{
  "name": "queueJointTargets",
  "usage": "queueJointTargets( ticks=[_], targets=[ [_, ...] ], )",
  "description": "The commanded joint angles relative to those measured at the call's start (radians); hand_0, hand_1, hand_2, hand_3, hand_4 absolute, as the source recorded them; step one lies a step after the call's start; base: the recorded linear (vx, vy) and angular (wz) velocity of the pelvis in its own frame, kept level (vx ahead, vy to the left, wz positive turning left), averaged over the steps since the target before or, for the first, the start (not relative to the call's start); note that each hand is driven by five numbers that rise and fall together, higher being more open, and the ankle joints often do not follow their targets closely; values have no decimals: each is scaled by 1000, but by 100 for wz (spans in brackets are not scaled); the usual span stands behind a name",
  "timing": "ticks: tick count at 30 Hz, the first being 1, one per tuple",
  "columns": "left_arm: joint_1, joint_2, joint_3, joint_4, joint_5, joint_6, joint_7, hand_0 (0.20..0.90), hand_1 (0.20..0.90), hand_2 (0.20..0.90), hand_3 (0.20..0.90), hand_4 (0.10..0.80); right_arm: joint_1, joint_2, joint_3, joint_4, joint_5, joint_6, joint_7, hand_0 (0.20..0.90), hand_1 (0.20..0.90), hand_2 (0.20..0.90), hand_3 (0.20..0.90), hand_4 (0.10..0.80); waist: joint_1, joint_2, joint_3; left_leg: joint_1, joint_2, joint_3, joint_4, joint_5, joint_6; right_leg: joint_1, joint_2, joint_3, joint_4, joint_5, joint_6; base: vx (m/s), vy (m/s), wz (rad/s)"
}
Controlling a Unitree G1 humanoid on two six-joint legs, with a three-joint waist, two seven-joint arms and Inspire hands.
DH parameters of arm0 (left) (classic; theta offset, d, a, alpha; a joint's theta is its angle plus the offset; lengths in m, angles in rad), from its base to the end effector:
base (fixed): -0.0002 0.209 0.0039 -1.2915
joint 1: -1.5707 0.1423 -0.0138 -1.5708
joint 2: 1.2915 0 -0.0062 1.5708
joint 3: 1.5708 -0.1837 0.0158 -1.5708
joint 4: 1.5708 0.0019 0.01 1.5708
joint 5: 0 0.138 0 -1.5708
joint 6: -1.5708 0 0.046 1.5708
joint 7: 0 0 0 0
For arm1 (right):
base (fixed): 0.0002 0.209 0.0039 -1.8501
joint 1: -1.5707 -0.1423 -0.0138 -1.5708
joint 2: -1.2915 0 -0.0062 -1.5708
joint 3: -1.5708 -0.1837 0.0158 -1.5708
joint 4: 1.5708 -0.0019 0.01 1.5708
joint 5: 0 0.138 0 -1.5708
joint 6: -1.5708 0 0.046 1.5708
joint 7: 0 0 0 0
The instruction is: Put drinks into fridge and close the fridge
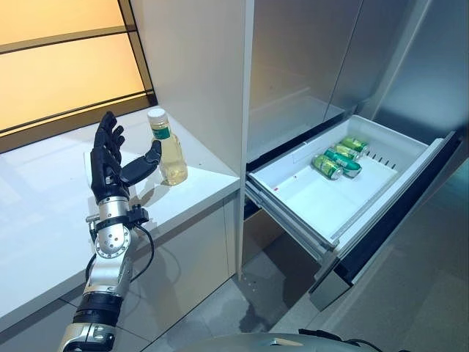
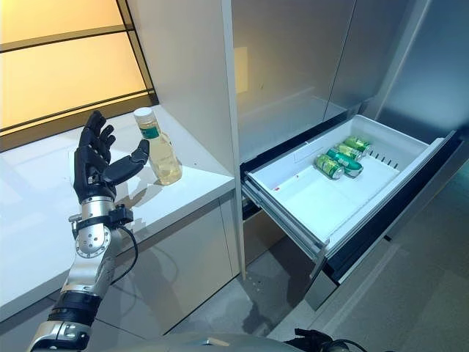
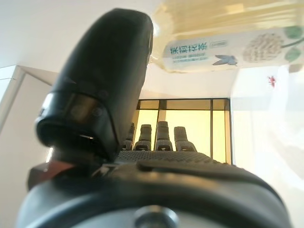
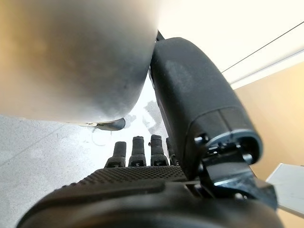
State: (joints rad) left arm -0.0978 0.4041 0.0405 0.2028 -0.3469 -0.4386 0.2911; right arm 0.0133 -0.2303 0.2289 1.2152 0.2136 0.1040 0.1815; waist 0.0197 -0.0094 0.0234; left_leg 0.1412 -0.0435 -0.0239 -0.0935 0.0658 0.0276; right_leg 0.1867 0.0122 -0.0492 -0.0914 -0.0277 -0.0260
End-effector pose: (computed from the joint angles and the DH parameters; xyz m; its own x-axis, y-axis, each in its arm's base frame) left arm 0.2175 0.2390 0.0683 0.8699 0.3438 0.3536 -0.3493 0.9357 -0.0504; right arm 0.0634 -0.2155 -0.1192 0.2182 0.0353 -0.9753 -0.0672 0.9975 0.0210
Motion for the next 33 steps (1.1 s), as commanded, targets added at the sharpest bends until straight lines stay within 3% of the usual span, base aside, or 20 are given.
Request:
queueJointTargets(
  ticks=[1, 14, 23, 33],
  targets=[
    [-64, 27, 43, -18, 7, -79, -18, 900, 900, 900, 900, 800, -5, 4, 9, 23, -32, 0, 30, 900, 900, 900, 900, 800, -16, 5, -13, 37, -10, 15, 6, -107, 14, -28, 0, -32, 57, -2, 33, 0, 0, 0],
    [-96, 45, 24, 10, -7, -84, -72, 900, 900, 900, 900, 800, 3, -1, 15, 16, -37, 6, 36, 900, 900, 900, 900, 800, -34, 10, -14, 46, -8, 28, 6, -110, 14, -25, 0, -24, 62, -5, 37, 2, 0, 0],
    [-128, 43, 32, -30, -3, -149, -19, 900, 900, 900, 900, 800, 13, 8, 22, 8, -36, 6, 24, 900, 900, 900, 900, 800, -47, 11, -15, 49, -8, 36, 6, -113, 17, -27, 1, -13, 65, -5, 38, 9, -4, -3],
    [-155, 44, 21, -64, 5, -148, -7, 900, 900, 900, 900, 800, 14, 14, 26, 16, -34, -1, 21, 900, 900, 900, 900, 800, -53, 12, -21, 50, -7, 37, 6, -115, 16, -28, 2, -10, 65, -5, 39, 1, -1, -1]
  ],
)
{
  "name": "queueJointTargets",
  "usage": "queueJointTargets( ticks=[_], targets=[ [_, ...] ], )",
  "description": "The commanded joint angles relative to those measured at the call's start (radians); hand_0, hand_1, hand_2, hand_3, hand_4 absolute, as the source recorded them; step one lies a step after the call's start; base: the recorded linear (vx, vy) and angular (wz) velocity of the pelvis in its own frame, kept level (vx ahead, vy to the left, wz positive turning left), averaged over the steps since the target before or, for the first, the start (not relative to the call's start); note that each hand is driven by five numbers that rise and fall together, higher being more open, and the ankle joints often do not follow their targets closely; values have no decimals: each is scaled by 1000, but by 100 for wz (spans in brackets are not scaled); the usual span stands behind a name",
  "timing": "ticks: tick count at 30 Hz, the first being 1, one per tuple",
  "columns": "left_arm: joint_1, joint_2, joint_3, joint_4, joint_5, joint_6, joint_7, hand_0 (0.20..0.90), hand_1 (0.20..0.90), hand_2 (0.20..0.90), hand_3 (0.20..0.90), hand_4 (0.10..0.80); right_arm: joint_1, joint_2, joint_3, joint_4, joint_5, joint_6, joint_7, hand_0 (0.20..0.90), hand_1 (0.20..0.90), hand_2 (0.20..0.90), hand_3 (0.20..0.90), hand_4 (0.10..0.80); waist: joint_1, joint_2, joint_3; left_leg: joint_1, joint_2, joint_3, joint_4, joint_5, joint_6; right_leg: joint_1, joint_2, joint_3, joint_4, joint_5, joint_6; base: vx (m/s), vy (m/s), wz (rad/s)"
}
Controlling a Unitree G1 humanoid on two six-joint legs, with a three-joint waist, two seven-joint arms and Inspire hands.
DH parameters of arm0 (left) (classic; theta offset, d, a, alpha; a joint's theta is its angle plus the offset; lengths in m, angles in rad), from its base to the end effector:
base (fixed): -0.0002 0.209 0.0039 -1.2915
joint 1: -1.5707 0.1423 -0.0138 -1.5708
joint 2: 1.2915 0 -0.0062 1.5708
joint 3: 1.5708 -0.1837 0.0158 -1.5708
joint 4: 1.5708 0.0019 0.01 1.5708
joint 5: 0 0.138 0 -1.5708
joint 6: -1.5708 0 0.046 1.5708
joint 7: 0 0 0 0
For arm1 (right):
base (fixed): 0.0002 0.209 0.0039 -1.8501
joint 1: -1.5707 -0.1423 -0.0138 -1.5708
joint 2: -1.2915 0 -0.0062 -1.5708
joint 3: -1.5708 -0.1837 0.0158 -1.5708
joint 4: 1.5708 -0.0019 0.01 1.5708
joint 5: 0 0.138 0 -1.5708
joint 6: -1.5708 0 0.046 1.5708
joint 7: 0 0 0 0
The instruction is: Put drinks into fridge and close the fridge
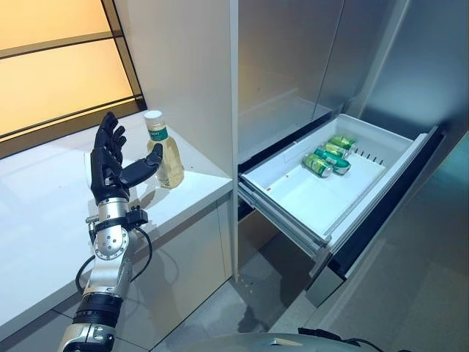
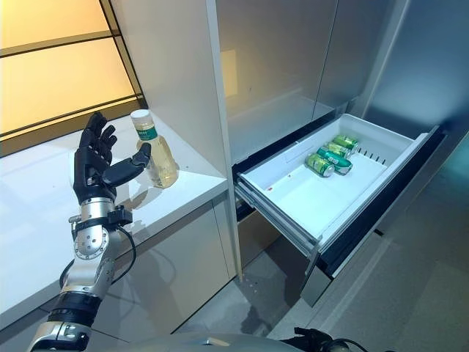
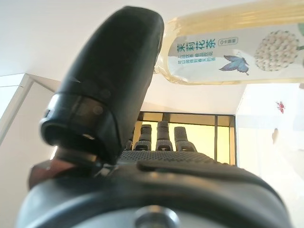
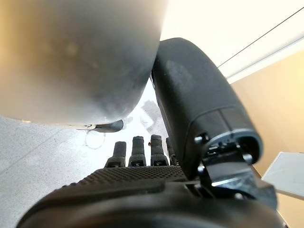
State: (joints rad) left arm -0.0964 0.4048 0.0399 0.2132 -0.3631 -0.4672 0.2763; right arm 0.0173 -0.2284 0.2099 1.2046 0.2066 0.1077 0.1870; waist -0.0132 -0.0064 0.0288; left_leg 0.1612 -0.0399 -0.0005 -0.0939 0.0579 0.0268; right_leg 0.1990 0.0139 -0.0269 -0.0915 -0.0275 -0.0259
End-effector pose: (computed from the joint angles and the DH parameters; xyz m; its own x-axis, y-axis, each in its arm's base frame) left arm 0.2166 0.2401 0.0676 0.8669 0.3382 0.3662 -0.3391 0.9386 -0.0641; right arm 0.0639 -0.2157 -0.1189 0.2240 0.0397 -0.9738 -0.0573 0.9980 0.0275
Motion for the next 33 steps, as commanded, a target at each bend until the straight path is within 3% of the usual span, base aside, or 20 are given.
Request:
queueJointTargets(
  ticks=[1, 11, 19, 33],
  targets=[
    [-157, 44, 22, -75, 21, -120, 9, 900, 900, 900, 900, 800, 9, 12, 45, 26, -27, -4, 16, 900, 900, 900, 900, 800, -20, 9, -26, 30, -11, 13, 7, -107, 17, -40, 0, -32, 65, -5, 39, 0, 0, 0],
    [-160, 46, 22, -98, -11, -132, -18, 900, 900, 900, 900, 800, 9, 12, 48, 31, -23, -8, 14, 900, 900, 900, 900, 800, -17, 7, -27, 28, -12, 9, 7, -107, 18, -42, 0, -32, 66, -6, 39, 0, 0, 0],
    [-168, 44, 15, -225, -89, -100, -123, 900, 900, 900, 900, 800, 6, 17, 50, 37, -17, -11, 7, 900, 900, 900, 900, 800, -11, 6, -25, 25, -10, 6, 7, -107, 17, -43, -1, -33, 64, -4, 40, 0, 0, 0],
    [-157, 43, 8, -315, -68, -50, -110, 900, 900, 900, 900, 800, -2, 17, 51, 42, -6, -13, 4, 900, 900, 900, 900, 800, 0, 5, -19, 19, -13, -5, 7, -106, 17, -41, -4, -40, 54, 2, 42, 0, 0, 0]
  ],
)
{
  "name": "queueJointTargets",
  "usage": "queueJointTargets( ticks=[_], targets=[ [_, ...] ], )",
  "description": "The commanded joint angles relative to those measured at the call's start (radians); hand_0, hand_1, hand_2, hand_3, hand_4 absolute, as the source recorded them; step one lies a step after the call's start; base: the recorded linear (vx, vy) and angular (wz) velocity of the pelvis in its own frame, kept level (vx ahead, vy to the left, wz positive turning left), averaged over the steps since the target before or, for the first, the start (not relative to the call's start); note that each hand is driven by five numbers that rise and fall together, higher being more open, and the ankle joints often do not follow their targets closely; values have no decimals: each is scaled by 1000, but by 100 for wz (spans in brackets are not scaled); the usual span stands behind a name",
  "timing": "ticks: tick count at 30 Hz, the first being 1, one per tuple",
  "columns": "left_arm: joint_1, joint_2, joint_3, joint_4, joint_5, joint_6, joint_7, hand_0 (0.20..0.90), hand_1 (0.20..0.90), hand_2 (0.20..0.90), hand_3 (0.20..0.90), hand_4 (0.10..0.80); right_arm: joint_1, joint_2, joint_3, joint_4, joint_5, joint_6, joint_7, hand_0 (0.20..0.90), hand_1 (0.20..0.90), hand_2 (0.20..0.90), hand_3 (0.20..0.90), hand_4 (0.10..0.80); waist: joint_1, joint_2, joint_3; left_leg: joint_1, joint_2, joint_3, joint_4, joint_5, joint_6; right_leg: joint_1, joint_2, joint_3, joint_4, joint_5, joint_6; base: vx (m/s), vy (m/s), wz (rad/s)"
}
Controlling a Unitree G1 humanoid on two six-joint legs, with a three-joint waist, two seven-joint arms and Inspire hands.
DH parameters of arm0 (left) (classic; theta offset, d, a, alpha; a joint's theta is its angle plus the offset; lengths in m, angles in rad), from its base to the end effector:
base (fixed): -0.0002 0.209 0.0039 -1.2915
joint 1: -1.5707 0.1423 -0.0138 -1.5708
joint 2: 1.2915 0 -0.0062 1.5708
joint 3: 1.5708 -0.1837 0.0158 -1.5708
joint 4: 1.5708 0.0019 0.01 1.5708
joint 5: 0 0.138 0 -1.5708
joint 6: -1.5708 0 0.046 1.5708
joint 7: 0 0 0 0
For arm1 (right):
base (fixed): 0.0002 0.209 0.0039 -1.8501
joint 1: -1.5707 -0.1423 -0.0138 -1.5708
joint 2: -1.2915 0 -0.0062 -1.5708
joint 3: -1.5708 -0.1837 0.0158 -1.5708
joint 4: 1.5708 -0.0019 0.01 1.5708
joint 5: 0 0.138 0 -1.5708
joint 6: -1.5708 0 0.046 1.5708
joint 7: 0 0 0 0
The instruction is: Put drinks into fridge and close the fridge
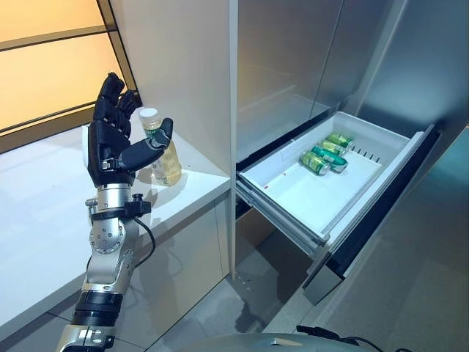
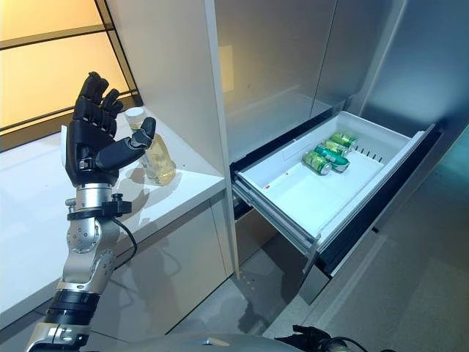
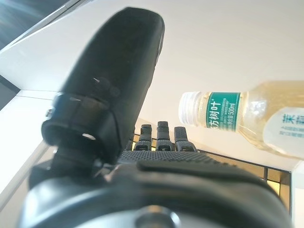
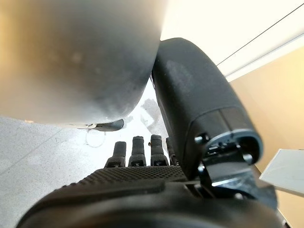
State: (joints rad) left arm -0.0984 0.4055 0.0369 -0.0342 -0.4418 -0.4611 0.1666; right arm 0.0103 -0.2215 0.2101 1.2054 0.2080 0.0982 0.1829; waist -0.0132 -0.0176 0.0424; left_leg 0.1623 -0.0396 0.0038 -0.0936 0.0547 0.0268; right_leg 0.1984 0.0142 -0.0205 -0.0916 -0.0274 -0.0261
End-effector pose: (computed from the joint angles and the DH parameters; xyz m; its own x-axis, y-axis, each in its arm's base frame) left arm 0.2146 0.2238 0.1082 0.8152 0.1763 0.5518 -0.1249 0.9837 -0.1297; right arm 0.0668 -0.2131 -0.1189 0.2393 0.0432 -0.9700 -0.0588 0.9978 0.0300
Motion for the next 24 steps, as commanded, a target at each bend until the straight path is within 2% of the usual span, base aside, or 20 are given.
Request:
queueJointTargets(
  ticks=[1, 9, 15, 24],
  targets=[
    [-155, 44, 10, -66, 14, -54, 2, 900, 900, 900, 900, 800, 6, 10, 52, 40, -6, -3, 8, 900, 900, 900, 900, 800, 0, 16, -32, 17, -13, -10, 6, -103, 17, -40, -4, -47, 53, 2, 43, 0, 0, 0],
    [-164, 64, -9, 14, 76, 19, 55, 900, 900, 900, 900, 800, 6, 6, 51, 35, -7, -1, 10, 900, 900, 900, 900, 800, -8, 20, -34, 18, -12, -1, 6, -102, 17, -42, -3, -41, 52, 4, 45, 0, 0, 0],
    [-166, 59, -19, 108, 47, 18, 30, 900, 900, 900, 900, 800, 9, 1, 45, 40, -14, 0, 15, 900, 900, 900, 900, 800, -17, 21, -37, 23, -11, 11, 6, -103, 17, -39, -1, -34, 51, 5, 45, 14, -3, -3],
    [-179, 53, -44, 162, 77, 30, 27, 900, 900, 900, 900, 800, 8, 2, 44, 41, -18, 1, 16, 900, 900, 900, 900, 800, -27, 24, -39, 25, -9, 21, 6, -103, 17, -40, 0, -26, 50, 8, 46, 0, 0, 0]
  ],
)
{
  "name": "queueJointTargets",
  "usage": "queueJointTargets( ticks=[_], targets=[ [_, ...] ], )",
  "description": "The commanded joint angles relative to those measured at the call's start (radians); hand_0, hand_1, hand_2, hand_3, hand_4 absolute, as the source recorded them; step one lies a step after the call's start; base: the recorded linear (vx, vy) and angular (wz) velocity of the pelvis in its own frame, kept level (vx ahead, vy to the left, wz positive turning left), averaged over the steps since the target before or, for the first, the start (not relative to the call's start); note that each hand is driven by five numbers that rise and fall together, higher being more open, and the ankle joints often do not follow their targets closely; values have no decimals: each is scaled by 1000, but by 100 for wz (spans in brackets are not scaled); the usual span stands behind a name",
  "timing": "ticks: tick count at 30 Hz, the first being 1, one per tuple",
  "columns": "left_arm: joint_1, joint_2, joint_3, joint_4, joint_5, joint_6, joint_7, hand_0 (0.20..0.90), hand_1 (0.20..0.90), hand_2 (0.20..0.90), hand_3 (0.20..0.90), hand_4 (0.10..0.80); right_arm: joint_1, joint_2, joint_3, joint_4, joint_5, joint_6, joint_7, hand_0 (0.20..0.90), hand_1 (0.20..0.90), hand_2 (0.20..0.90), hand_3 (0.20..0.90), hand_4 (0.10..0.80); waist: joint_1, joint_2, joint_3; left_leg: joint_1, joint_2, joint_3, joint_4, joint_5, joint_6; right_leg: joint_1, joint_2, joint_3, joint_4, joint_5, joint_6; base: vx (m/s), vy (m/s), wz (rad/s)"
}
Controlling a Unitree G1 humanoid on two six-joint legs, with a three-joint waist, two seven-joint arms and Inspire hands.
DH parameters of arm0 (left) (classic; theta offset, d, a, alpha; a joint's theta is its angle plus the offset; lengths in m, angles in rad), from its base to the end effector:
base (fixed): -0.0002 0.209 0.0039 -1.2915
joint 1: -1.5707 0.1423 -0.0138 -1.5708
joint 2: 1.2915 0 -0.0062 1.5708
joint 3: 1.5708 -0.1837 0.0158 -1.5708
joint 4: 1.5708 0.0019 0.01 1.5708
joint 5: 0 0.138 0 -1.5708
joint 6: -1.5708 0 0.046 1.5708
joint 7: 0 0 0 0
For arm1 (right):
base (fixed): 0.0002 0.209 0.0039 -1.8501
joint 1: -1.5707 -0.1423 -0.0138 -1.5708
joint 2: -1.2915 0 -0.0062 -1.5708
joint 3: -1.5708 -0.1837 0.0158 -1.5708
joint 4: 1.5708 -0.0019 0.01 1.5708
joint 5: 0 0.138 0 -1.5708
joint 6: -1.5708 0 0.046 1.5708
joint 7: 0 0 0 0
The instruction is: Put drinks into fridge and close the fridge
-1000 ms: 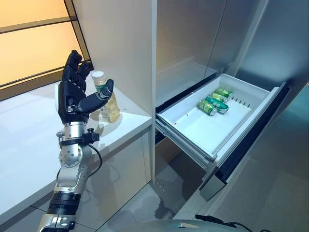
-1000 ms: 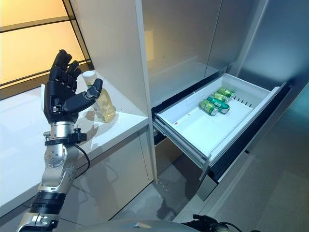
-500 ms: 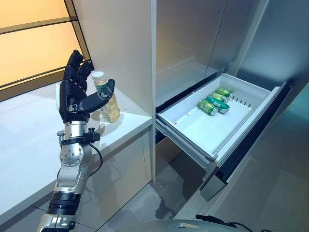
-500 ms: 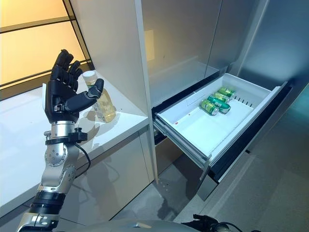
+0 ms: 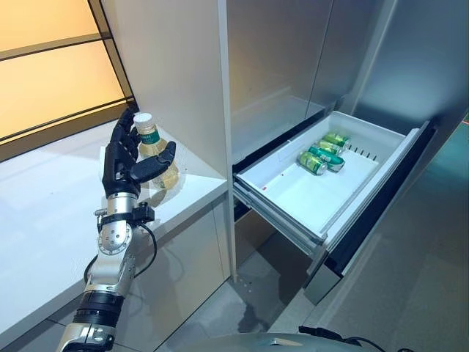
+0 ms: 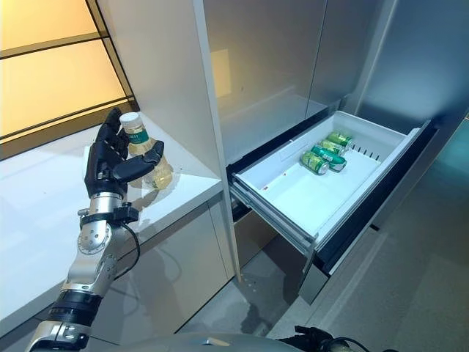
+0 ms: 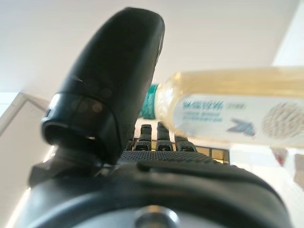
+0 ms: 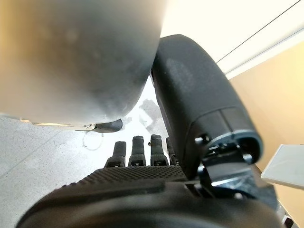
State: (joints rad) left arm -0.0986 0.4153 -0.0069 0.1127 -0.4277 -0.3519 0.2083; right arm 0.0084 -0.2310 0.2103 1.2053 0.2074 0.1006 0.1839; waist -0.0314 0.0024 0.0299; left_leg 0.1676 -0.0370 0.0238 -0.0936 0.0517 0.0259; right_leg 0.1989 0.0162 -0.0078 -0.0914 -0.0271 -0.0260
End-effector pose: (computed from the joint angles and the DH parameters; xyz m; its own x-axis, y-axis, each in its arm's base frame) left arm 0.2200 0.2277 0.0772 0.9196 0.2218 0.3243 -0.2066 0.9751 -0.0812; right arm 0.0674 -0.2164 -0.1181 0.2386 0.0350 -0.9705 -0.0600 0.9980 0.0213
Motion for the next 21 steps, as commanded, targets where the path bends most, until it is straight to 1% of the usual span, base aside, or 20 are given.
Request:
queueJointTargets(
  ticks=[1, 7, 15, 20, 21],
  targets=[
    [-180, 43, -3, 21, 63, -81, -15, 900, 900, 900, 900, 800, 11, 11, 44, 42, -18, -3, 15, 900, 900, 900, 900, 800, -9, 4, -26, 20, -12, 1, 6, -100, 18, -41, -2, -39, 50, 7, 46, 0, 0, 0],
    [-181, 42, -9, 49, 56, -78, -29, 900, 900, 900, 900, 800, 10, 9, 44, 42, -22, 0, 18, 900, 900, 900, 900, 800, -12, 6, -27, 20, -11, 4, 6, -99, 17, -43, -3, -37, 51, 8, 48, 0, 0, 0],
    [-183, 42, -19, 69, 81, -66, -15, 900, 900, 900, 900, 800, 9, 9, 45, 45, -21, -2, 20, 900, 900, 900, 900, 800, -12, 6, -27, 20, -11, 6, 6, -99, 18, -42, -3, -37, 51, 9, 48, 0, 0, 0],
    [-186, 47, -19, 86, 73, -76, -2, 900, 900, 900, 900, 800, 10, 8, 47, 43, -20, 1, 19, 900, 900, 900, 900, 800, -14, 7, -28, 21, -12, 7, 6, -99, 17, -43, -3, -36, 52, 9, 50, 0, 0, 0],
    [-186, 43, -13, 86, 68, -88, 0, 900, 900, 900, 900, 800, 10, 8, 45, 43, -22, 2, 19, 900, 900, 900, 900, 800, -15, 7, -28, 21, -11, 8, 6, -99, 17, -43, -4, -36, 52, 9, 50, 0, 0, 0]
  ],
)
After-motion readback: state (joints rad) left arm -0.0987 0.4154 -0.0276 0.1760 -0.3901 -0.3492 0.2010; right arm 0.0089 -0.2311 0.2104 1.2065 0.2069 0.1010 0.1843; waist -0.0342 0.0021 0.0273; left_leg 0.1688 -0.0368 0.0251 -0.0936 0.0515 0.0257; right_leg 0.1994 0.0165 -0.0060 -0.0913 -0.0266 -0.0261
